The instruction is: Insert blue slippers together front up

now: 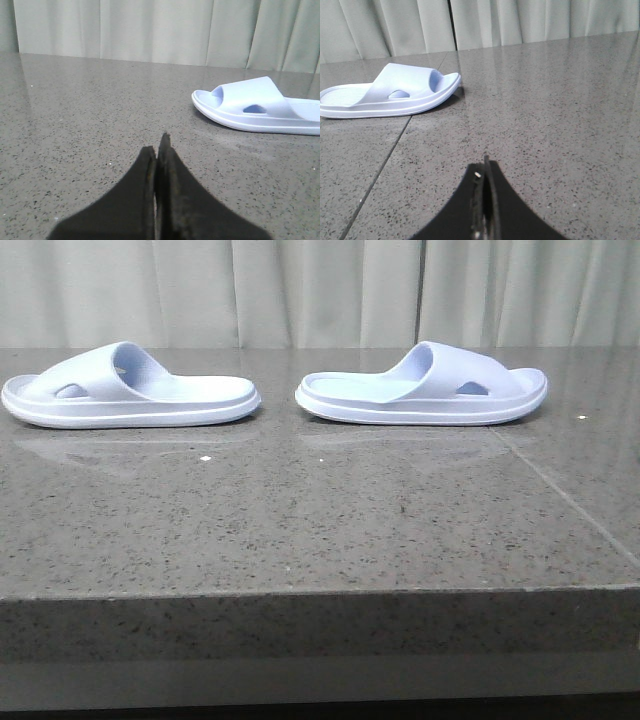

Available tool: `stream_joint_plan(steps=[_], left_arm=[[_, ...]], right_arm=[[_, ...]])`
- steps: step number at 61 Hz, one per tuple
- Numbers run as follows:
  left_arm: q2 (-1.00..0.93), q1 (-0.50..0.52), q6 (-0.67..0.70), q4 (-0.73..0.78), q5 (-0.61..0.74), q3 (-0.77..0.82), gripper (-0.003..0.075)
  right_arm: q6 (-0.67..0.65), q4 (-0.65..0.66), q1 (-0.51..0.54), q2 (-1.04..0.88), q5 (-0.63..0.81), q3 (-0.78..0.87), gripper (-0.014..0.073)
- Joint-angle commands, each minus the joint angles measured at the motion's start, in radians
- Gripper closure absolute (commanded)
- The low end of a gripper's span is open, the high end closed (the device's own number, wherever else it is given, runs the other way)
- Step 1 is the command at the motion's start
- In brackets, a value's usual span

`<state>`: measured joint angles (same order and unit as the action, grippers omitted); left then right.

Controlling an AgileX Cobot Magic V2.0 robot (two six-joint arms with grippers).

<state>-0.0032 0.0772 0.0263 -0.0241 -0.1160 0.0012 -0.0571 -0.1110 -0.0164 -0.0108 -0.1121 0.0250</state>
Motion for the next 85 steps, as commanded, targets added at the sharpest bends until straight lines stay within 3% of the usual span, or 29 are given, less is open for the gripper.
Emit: stream_joint_plan(steps=[1,85], left_arm=[[-0.017,-0.008,0.007,-0.004,0.082,0.007,0.0741],[-0.017,-0.008,0.007,0.024,0.096,0.007,0.0741]], right_arm=[[0.003,0.007,0.005,0.002,0.073,-0.004,0.07],[0.003,0.007,0.005,0.002,0.073,-0.004,0.07]])
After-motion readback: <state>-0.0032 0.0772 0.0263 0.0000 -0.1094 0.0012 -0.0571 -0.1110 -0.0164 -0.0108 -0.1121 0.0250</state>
